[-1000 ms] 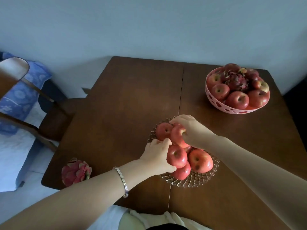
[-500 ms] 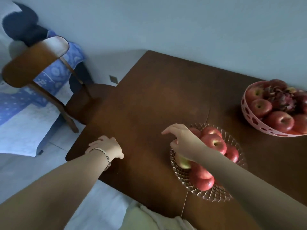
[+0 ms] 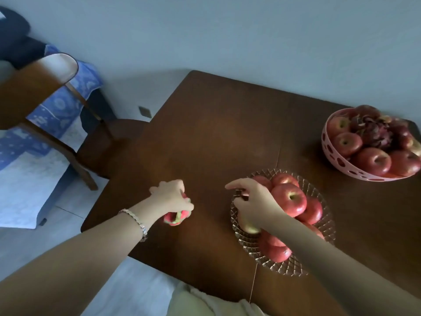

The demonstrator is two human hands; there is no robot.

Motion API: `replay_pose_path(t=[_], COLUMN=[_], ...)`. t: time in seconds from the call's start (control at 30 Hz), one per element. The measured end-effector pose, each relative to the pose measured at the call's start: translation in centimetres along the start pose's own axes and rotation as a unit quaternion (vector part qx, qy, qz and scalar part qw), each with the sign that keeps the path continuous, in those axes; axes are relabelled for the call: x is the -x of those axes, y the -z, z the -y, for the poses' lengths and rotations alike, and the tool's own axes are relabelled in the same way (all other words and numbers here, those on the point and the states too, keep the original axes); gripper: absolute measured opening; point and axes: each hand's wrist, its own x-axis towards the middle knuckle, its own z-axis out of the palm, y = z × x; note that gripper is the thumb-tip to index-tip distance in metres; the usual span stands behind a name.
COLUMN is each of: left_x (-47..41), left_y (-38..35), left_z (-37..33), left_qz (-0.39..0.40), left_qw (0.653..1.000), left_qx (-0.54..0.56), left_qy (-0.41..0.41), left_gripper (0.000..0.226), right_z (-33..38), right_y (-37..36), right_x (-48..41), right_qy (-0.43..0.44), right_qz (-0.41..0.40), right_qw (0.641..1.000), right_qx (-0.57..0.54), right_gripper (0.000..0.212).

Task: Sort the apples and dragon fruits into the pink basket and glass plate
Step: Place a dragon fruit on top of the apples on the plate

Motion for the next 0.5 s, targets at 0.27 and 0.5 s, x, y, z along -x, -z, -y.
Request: replay_pose_path(t=[0.27, 0.5], left_x=[7.1, 7.5], left_y=[4.7, 1.0], left_z=[-13.4, -18.2], left_qz=[-0.159, -0.068], left_qw=[0.860, 0.818], left_qx=[0.334, 0.284], left_qy=[-0.351, -0.496], left_gripper=[0.041, 0.061], right_z=[0.1, -4.9], right_y=[7.0, 10.6], right_x=[1.5, 5.4], right_qy=[-0.187, -0.176], right_qz=[-0.117, -0.231], right_qw=[0.883, 0.830], right_qx=[-0.415, -0.477], right_gripper=[0.048, 0.045])
